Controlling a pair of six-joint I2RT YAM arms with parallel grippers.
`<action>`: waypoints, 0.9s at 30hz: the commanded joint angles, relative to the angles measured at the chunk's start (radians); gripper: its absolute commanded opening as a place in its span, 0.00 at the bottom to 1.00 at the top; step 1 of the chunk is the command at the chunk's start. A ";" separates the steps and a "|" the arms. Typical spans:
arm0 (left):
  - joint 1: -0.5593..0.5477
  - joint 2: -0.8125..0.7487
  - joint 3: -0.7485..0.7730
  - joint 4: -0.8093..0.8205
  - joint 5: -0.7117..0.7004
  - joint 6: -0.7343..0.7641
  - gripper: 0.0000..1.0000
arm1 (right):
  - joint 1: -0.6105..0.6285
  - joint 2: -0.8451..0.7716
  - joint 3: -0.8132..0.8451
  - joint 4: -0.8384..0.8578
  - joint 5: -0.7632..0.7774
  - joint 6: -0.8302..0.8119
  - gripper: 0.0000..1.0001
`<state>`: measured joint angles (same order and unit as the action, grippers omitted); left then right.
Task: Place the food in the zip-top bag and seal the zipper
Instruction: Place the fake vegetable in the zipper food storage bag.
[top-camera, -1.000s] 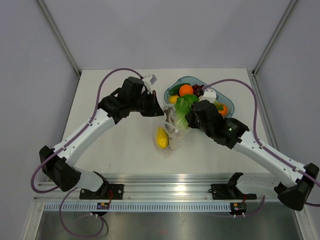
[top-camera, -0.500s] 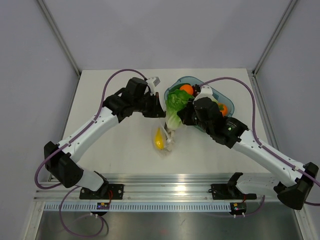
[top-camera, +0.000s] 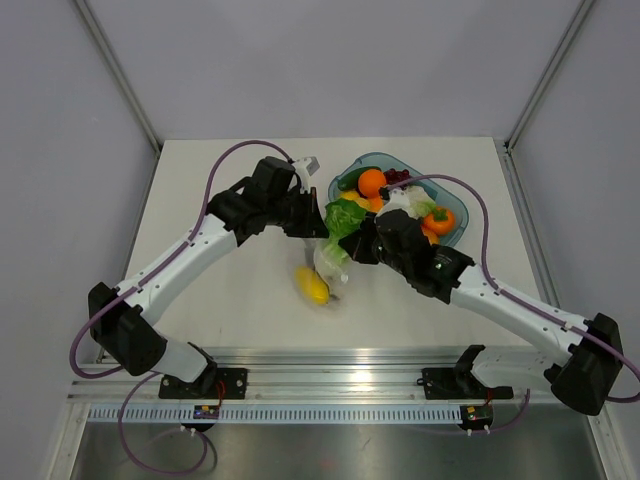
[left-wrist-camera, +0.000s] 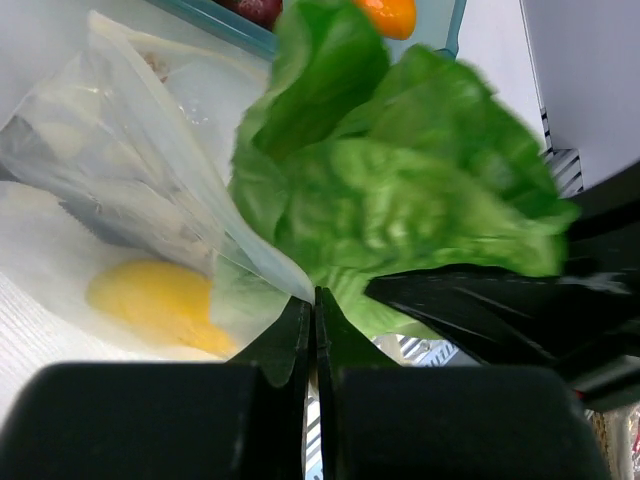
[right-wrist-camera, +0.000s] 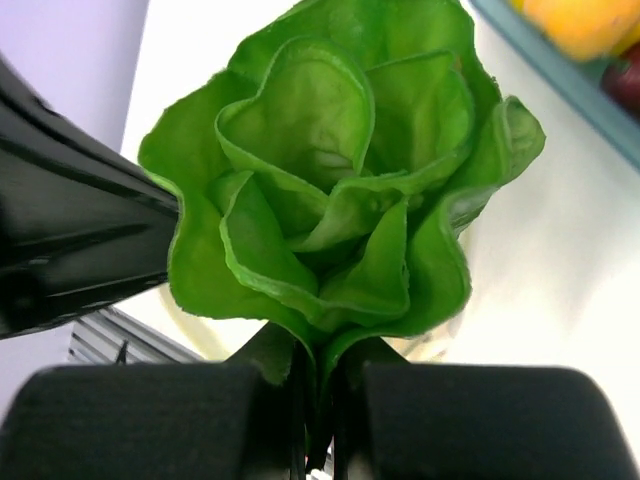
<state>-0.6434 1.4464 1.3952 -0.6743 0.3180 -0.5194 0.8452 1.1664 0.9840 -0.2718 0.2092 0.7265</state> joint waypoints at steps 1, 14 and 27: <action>-0.004 -0.018 0.001 0.068 0.032 0.013 0.00 | 0.025 0.044 -0.033 0.083 -0.080 0.033 0.00; -0.004 -0.011 0.028 0.056 0.030 0.013 0.00 | 0.051 0.052 0.030 -0.263 0.238 -0.061 0.00; -0.007 0.032 0.045 0.054 0.098 0.047 0.00 | 0.057 -0.106 0.062 -0.359 0.331 -0.075 0.00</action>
<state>-0.6529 1.4738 1.3979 -0.6704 0.3878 -0.5014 0.8959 1.1038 1.0153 -0.6003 0.4889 0.6769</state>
